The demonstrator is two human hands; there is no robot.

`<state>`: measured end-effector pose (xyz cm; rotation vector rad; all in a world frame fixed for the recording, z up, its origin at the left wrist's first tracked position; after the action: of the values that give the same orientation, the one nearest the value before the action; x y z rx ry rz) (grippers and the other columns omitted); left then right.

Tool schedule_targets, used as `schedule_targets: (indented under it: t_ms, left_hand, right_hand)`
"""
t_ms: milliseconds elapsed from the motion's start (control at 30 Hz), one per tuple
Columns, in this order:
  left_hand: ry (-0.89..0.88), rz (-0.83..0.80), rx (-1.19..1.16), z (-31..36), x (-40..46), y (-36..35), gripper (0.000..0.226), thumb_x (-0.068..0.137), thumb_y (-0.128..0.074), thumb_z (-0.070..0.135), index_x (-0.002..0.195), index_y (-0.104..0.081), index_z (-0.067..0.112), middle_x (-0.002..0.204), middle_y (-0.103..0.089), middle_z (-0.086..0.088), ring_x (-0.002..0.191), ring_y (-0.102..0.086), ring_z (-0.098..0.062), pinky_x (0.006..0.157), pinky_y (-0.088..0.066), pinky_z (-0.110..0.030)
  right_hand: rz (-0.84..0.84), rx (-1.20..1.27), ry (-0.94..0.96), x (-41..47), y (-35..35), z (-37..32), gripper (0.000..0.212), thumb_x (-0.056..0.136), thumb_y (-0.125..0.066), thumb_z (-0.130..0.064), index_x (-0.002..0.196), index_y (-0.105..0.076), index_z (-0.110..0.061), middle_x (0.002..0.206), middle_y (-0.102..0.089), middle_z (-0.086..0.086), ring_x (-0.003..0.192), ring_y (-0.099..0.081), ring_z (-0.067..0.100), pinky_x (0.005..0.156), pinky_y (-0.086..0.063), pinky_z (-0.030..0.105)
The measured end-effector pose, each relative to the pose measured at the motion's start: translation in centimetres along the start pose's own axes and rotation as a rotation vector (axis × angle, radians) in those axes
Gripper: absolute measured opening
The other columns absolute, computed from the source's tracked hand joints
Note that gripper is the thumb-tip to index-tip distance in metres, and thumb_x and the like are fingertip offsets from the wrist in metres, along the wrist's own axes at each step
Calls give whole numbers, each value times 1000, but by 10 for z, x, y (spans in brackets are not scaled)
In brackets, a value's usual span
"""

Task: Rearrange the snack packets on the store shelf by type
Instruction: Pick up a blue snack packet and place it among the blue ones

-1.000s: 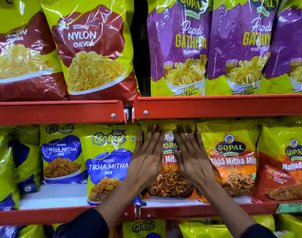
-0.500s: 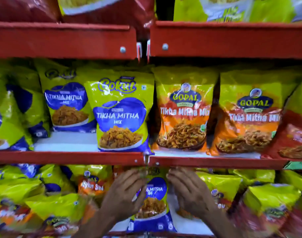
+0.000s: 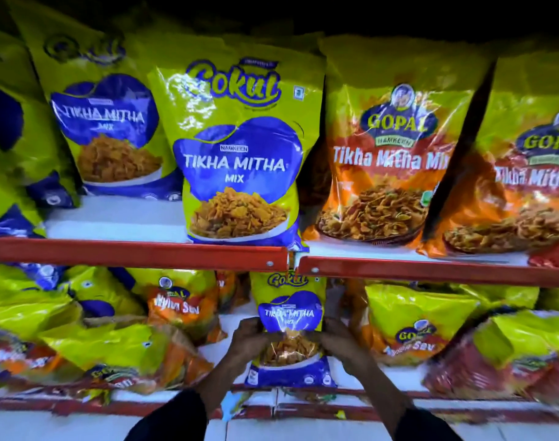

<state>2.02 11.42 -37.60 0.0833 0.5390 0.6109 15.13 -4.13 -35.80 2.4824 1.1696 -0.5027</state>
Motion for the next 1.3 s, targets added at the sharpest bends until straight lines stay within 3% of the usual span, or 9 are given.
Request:
schedule_targets:
  t_ms: [67, 133, 200, 300, 500, 633, 833, 1100, 1300]
  left_hand:
    - [-46, 65, -49, 9, -13, 5, 38, 43, -93, 24, 76, -78, 17, 77, -82, -1, 79, -70, -13, 77, -56, -40]
    - [-100, 85, -119, 14, -26, 9, 50, 32, -89, 33, 78, -73, 19, 75, -81, 6, 76, -72, -12, 75, -58, -40]
    - [-155, 110, -171, 26, -48, 12, 59, 35, -88, 25, 91, -71, 18, 82, -82, 7, 76, -74, -8, 69, -58, -30]
    - [-265, 151, -224, 43, -84, 14, 60, 47, -86, 8, 103, -69, 18, 94, -82, 4, 82, -75, -9, 67, -59, -22]
    - [-459, 309, -255, 89, -153, 45, 50, 51, -89, 13, 98, -71, 19, 94, -82, 6, 85, -77, -14, 71, -62, -26]
    - [-629, 380, -302, 156, -197, 74, 45, 47, -89, 20, 88, -70, 18, 83, -81, 13, 73, -74, -3, 64, -58, -16]
    - [-828, 392, -282, 246, -237, 121, 41, 48, -86, 20, 87, -73, 14, 81, -82, 7, 71, -73, -7, 61, -59, -19]
    - [-794, 475, -382, 249, -244, 224, 39, 42, -82, 17, 81, -77, 9, 79, -82, -9, 62, -71, -9, 55, -60, -21]
    - [-788, 566, -364, 270, -234, 316, 49, 39, -76, 32, 83, -72, 11, 65, -79, 7, 59, -68, -3, 54, -58, -16]
  right_hand:
    - [18, 90, 38, -4, 5, 6, 38, 75, -78, 6, 113, -69, 5, 116, -72, 25, 96, -64, 23, 85, -51, 42]
    - [64, 173, 35, -15, 12, 7, 46, 60, -89, 1, 103, -73, 2, 105, -78, 18, 90, -70, 21, 82, -54, 39]
    - [95, 227, 67, -30, 16, 1, 56, 44, -96, -1, 95, -74, -7, 93, -82, 6, 83, -74, 18, 71, -59, 34]
    - [120, 203, 159, -54, 18, -19, 56, 52, -87, 18, 96, -72, -13, 90, -82, -3, 82, -75, 13, 65, -59, 26]
    - [175, 163, 390, -117, 23, -94, 65, 44, -98, -39, 101, -74, -20, 103, -80, 4, 99, -74, 26, 84, -59, 44]
    - [199, 98, 600, -166, 26, -181, 43, 61, -93, -16, 99, -73, -16, 101, -81, 4, 99, -75, 25, 86, -59, 45]
    - [181, 193, 751, -209, 18, -273, 41, 64, -88, 4, 99, -73, -9, 98, -81, 9, 91, -77, 29, 80, -62, 46]
    - [215, 74, 803, -200, -70, -337, 46, 54, -93, -29, 96, -75, -21, 87, -82, -7, 84, -77, 15, 79, -63, 43]
    - [265, -2, 802, -159, -150, -394, 59, 56, -81, -53, 101, -71, -17, 87, -80, -6, 80, -74, 6, 76, -61, 38]
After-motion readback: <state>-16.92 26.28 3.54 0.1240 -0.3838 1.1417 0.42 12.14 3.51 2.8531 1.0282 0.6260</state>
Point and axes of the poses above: each hand's wrist, its own x-axis towards the middle knuckle, its own y-axis out of the back of the hand, z = x × y, the point moved 10 cm from there along x, towards the middle knuckle
